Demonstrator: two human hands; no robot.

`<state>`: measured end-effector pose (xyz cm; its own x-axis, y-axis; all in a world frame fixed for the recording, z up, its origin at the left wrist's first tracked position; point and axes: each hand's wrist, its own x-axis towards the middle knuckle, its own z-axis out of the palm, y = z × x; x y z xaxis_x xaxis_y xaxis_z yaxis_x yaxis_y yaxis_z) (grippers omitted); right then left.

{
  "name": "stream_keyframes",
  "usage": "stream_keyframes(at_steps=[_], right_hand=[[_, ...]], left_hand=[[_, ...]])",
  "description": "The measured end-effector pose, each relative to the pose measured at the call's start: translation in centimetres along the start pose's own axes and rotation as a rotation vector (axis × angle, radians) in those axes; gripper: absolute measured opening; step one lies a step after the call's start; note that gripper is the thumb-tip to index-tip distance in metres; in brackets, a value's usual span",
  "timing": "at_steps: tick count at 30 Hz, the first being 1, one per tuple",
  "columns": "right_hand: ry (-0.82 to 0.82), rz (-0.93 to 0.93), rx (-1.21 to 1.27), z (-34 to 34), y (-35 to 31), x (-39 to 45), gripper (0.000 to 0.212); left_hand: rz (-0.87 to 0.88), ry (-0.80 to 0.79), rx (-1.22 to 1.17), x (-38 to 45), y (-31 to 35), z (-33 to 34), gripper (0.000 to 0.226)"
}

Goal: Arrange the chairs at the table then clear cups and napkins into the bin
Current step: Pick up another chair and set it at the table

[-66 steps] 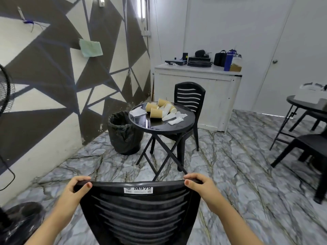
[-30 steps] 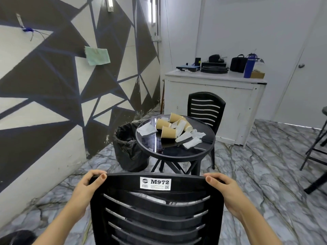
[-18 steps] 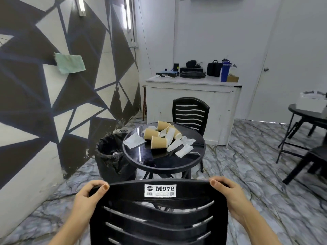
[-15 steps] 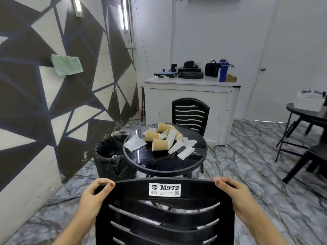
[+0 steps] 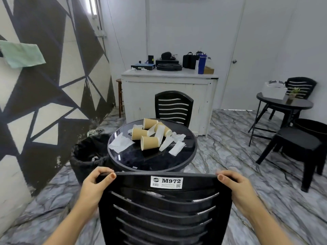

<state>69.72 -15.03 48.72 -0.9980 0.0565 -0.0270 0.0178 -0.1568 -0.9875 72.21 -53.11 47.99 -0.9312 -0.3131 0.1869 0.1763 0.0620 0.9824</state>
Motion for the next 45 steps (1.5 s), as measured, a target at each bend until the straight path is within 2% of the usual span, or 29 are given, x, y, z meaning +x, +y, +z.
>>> stream_keyframes(at_steps=[2,5,7,17,25,29,31,32,34,39,43,45], right_hand=[[0.018,-0.017,-0.032,0.5,1.1,-0.1,0.078],[0.023,-0.027,-0.048,0.9,3.4,-0.3,0.073],[0.005,-0.023,-0.047,1.3,4.7,-0.6,0.071],[-0.022,-0.003,-0.119,1.7,5.5,-1.6,0.071],[-0.127,0.027,-0.211,0.8,5.2,-4.1,0.072],[-0.18,0.117,-0.219,0.5,5.3,-5.9,0.051],[-0.139,0.114,-0.178,0.7,5.9,-7.0,0.065],[-0.089,0.119,-0.132,0.9,6.3,-7.6,0.077],[0.008,0.133,-0.029,1.8,6.9,-8.7,0.087],[0.133,0.105,0.043,4.6,7.5,-9.9,0.089],[0.218,0.071,0.09,7.3,7.7,-10.8,0.084],[0.27,0.044,0.133,8.7,8.5,-11.5,0.073]], left_hand=[[-0.021,-0.051,-0.049,0.2,-0.7,-0.9,0.012],[-0.06,-0.104,-0.024,0.3,-2.6,-2.7,0.054],[-0.074,-0.12,-0.025,0.3,-4.0,-3.7,0.062],[-0.121,-0.17,-0.032,0.9,-4.8,-4.9,0.061],[-0.204,-0.158,-0.068,-2.3,-5.8,-5.9,0.062],[-0.214,-0.162,-0.087,-3.2,-6.3,-6.6,0.062],[-0.205,-0.178,-0.084,-3.3,-6.6,-6.8,0.061],[-0.201,-0.188,-0.083,-3.1,-6.6,-6.7,0.062],[-0.185,-0.22,-0.088,-2.1,-6.6,-6.8,0.061],[-0.163,-0.31,-0.104,1.1,-6.5,-8.0,0.032],[-0.148,-0.37,-0.103,3.1,-6.2,-9.4,0.028],[-0.157,-0.408,-0.101,3.8,-6.3,-10.5,0.029]])
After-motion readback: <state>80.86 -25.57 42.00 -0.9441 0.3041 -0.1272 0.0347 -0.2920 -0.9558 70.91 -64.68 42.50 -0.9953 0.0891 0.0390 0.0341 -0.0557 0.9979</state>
